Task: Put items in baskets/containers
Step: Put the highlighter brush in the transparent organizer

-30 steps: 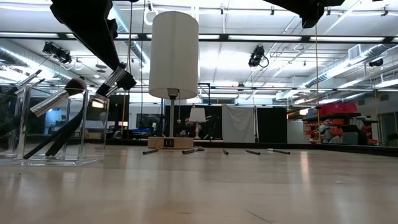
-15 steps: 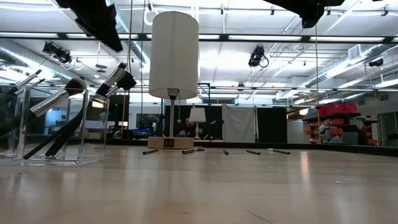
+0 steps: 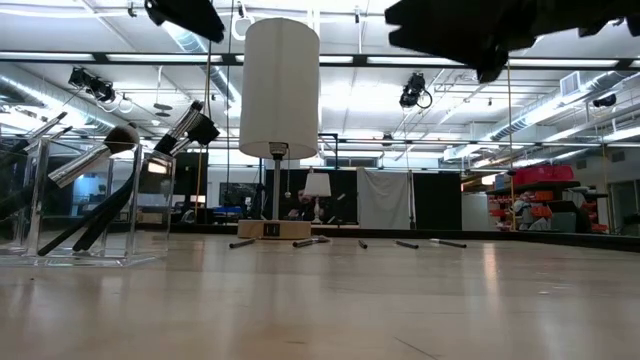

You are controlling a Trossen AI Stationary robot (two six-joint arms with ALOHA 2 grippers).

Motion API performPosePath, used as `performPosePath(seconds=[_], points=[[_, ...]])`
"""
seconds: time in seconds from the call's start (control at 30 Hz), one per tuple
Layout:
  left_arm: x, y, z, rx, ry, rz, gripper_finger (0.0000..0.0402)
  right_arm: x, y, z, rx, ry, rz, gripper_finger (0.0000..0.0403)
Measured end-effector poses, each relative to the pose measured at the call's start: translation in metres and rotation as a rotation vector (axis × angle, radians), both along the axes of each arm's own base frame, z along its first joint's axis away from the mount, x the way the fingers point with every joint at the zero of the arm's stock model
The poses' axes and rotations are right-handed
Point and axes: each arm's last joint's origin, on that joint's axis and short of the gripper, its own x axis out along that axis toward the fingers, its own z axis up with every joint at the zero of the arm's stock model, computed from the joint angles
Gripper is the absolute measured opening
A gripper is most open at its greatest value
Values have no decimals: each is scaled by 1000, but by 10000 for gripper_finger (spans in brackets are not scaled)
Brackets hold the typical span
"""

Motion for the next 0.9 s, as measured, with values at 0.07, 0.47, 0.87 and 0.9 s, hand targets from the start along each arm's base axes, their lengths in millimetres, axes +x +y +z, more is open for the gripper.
performPosePath(seconds=[0.07,0.47,0.87,0.9], points=[[6,12,-2,4,22,31,122,2,-3,-2,16,13,9,149],[69,75,-49,-91,122,199,130,-2,2,-1,-46,32,7,149],[126,94,-122,-147,123,241,241,-17,16,3,-97,27,-59,149],[127,95,-126,-143,132,252,247,-17,16,3,-97,27,-59,149]])
